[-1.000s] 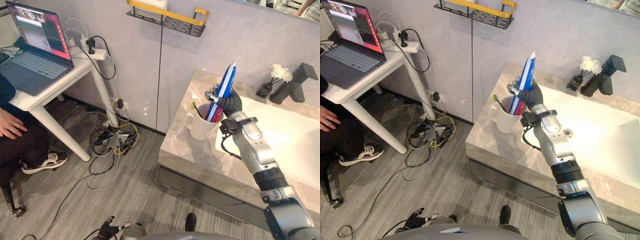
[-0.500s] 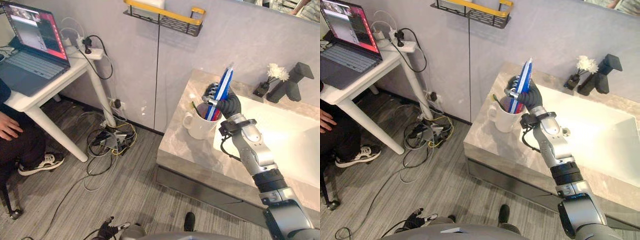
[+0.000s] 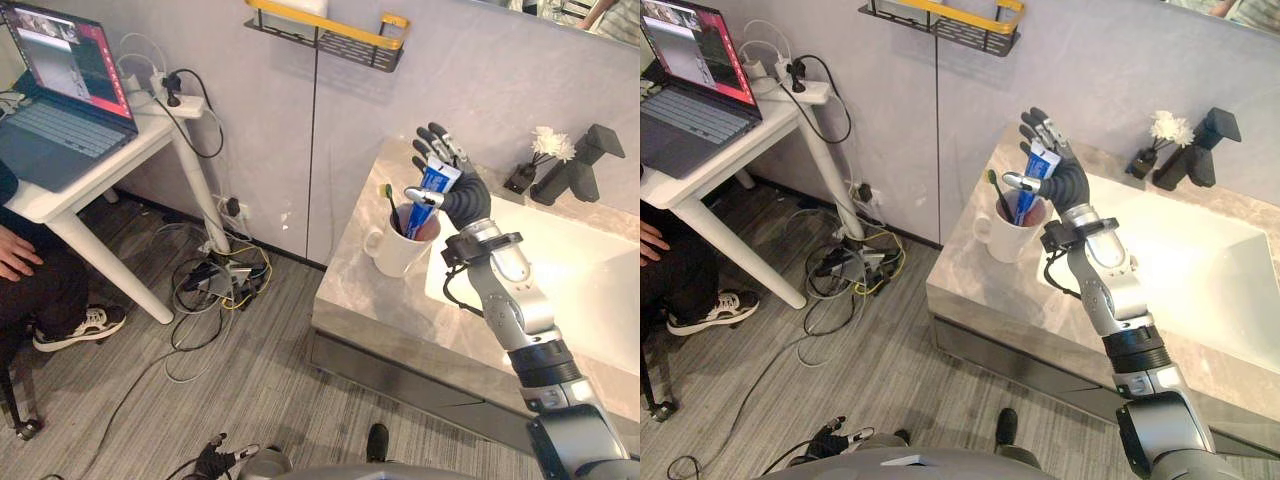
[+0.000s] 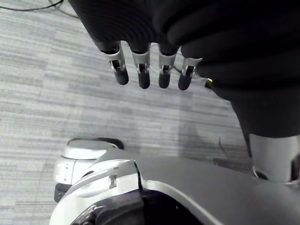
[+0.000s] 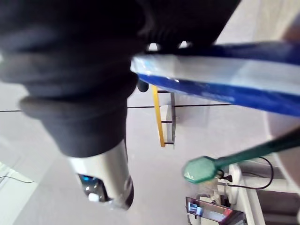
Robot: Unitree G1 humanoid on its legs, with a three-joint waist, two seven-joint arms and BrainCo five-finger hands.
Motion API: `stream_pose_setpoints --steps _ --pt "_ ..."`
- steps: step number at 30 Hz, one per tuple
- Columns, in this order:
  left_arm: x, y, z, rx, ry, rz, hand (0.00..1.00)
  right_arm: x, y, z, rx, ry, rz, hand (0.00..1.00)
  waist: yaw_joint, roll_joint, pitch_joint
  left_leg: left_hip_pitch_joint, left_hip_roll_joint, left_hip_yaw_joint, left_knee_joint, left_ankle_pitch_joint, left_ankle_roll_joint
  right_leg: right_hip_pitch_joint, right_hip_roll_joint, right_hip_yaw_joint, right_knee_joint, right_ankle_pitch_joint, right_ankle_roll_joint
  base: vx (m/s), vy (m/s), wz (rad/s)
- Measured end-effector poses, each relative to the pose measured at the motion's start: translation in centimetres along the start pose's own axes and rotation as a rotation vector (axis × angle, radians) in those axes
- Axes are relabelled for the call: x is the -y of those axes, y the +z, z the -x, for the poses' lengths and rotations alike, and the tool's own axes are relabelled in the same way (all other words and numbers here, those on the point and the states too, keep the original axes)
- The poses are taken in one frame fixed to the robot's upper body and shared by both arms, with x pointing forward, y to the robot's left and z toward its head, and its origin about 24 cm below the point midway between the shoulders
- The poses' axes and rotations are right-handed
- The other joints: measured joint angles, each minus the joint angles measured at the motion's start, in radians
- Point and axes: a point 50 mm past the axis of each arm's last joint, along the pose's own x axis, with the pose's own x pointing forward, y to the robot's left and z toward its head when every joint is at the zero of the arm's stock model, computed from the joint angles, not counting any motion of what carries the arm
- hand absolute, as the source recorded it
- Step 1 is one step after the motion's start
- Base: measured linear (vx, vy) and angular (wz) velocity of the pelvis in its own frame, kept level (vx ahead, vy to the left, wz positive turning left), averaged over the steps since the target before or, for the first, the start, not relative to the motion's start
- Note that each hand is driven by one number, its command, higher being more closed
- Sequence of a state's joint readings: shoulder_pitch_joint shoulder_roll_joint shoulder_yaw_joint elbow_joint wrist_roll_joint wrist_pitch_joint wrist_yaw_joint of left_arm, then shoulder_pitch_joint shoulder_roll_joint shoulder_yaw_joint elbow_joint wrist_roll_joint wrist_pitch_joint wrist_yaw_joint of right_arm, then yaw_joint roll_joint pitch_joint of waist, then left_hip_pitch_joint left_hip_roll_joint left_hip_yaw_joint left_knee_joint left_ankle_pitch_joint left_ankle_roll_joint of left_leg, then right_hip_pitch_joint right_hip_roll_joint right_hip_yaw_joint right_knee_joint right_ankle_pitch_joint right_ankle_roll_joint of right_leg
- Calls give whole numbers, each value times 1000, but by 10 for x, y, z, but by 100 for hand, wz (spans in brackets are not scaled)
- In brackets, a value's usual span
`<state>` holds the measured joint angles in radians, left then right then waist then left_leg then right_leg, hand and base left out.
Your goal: Organize washtable
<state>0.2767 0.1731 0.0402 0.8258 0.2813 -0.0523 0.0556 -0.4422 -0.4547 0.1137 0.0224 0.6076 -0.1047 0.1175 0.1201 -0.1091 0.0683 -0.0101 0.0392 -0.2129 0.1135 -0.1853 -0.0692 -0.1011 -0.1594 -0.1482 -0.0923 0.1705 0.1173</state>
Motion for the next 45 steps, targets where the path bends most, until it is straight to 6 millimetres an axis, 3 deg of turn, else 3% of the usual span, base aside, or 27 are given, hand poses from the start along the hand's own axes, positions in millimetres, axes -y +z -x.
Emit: stream_pose_setpoints --steps 12,18,24,26,27,32,36,37,43,45 --pt "1 -2 0 -7 -1 0 0 0 41 1 190 -3 24 0 -4 6 -3 2 0 6 9 0 0 0 1 5 0 0 0 0 0 0" --pt "5 -5 0 -23 -12 3 0 17 72 8 345 -96 58 0 -8 21 -15 9 0 16 8 -1 0 0 2 16 0 1 -1 -2 2 -5" --pt "9 -8 1 -35 -27 -18 0 48 111 55 535 -292 126 0 -31 41 -33 17 0 36 -2 -6 5 -3 3 33 0 1 -1 7 7 -9" --pt "9 -7 1 -33 -27 -22 0 59 118 78 565 -381 163 0 -37 48 -41 18 0 42 -2 -9 5 -6 4 40 0 0 -1 16 5 -11" --pt "11 -9 1 -41 -32 -21 0 70 121 101 576 -482 197 0 -53 54 -50 18 0 48 -3 -10 6 -10 5 47 0 0 -1 19 5 -11" --pt "14 -15 2 -68 -42 -58 0 85 104 158 554 -806 197 0 -86 64 -78 17 3 69 -10 -11 4 -29 10 64 0 -2 -4 14 -4 -16" --pt "15 -14 2 -61 -29 -95 0 79 59 212 367 -1141 170 0 -111 75 -90 20 3 90 -9 -15 5 -38 13 85 0 -2 -5 -3 5 -18" --pt "16 -14 2 -63 -24 -104 0 75 37 235 230 -1276 183 0 -115 78 -92 21 4 107 -4 -23 6 -42 15 98 0 -3 -10 -12 14 -23" --pt "19 -8 -2 -52 -34 -167 0 64 -6 278 -107 -1438 210 0 -119 92 -89 22 -7 168 -2 -28 11 -75 15 157 0 11 -12 -7 24 -32" --pt "22 -6 -3 -44 -35 -175 0 59 -16 287 -233 -1434 243 0 -135 100 -88 27 -9 188 -3 -31 14 -81 17 175 0 14 -12 13 23 -26"
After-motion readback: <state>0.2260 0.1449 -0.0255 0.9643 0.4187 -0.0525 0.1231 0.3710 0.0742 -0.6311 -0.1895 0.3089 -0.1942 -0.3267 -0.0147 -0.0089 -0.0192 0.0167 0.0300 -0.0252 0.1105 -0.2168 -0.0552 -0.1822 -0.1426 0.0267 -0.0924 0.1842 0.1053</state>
